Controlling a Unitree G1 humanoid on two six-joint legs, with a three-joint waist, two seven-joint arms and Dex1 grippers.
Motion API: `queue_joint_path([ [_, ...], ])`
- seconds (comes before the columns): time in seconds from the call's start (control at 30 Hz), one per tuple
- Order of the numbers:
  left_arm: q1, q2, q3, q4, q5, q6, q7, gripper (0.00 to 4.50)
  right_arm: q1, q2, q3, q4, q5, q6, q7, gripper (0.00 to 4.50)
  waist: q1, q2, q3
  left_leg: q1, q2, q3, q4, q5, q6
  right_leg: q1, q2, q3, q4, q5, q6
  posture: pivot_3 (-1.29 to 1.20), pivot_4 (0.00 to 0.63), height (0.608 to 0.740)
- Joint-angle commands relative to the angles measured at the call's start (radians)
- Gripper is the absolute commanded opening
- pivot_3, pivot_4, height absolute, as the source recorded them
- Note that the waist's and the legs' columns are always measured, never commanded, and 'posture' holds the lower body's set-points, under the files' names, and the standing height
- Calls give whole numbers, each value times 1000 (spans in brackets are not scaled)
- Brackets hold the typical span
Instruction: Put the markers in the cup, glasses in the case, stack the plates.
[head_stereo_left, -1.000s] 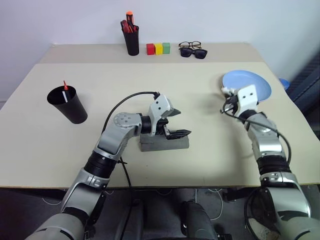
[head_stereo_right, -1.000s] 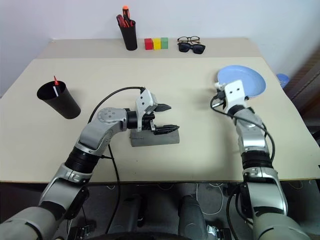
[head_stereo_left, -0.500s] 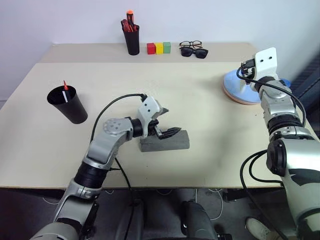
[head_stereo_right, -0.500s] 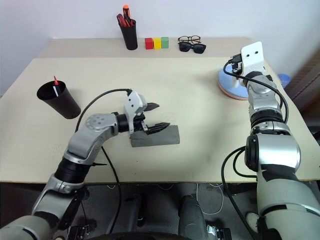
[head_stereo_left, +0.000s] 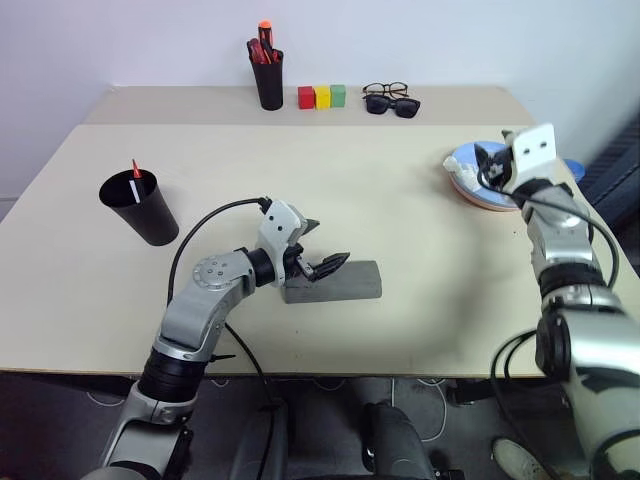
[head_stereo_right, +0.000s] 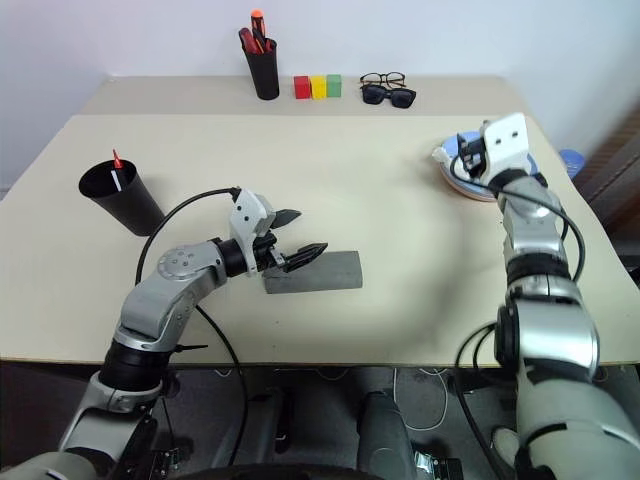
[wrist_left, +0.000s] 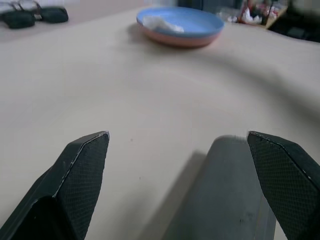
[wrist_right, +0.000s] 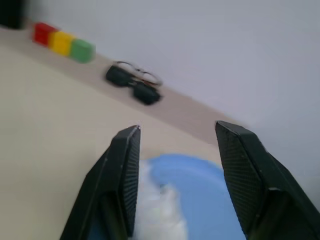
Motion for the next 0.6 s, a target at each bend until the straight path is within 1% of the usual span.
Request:
queue_joint_path([
  [0.03,-17,-18,27,28,-9,-71,12,4500,224,-28,-61,-531,117,238,15,2369,0,0,0,0,0,0,-1,0,0,0,0,0,0,0,0,0,150,740],
  [0.13,-44,-20,25,95,-8,-115,-15,4500,433,-47,-113,-878,187,448,0,2369,-3,2,-1,0,0,0,0,0,0,-1,0,0,2,0,-1,0,150,740],
  [0.23,-71,-27,31,156,-1,-162,-17,4500,577,-47,-176,-1091,252,591,-16,2369,-3,2,-1,1,0,0,1,0,0,-1,0,0,2,-2,-4,0,150,740],
  [0.3,-71,-22,35,163,0,-163,-12,4500,668,-31,-222,-1169,276,626,-18,2369,-1,2,-2,2,1,0,1,0,0,0,0,0,1,-3,-4,0,150,740],
  [0.4,-26,-9,47,132,14,-203,9,4500,788,8,-277,-1271,314,649,-27,2369,2,1,-2,2,0,0,1,0,0,1,0,0,-1,-3,-4,0,150,740],
  [0.53,40,1,81,78,22,-264,47,4500,881,46,-310,-1338,357,646,-21,2369,-1,1,-2,2,0,0,0,-1,1,1,0,0,-2,-2,-5,0,150,740],
  [0.6,104,35,119,22,11,-260,51,4500,926,56,-327,-1348,378,640,0,2369,-2,1,-2,2,1,0,0,-1,1,1,0,0,-2,-2,-5,0,150,740],
])
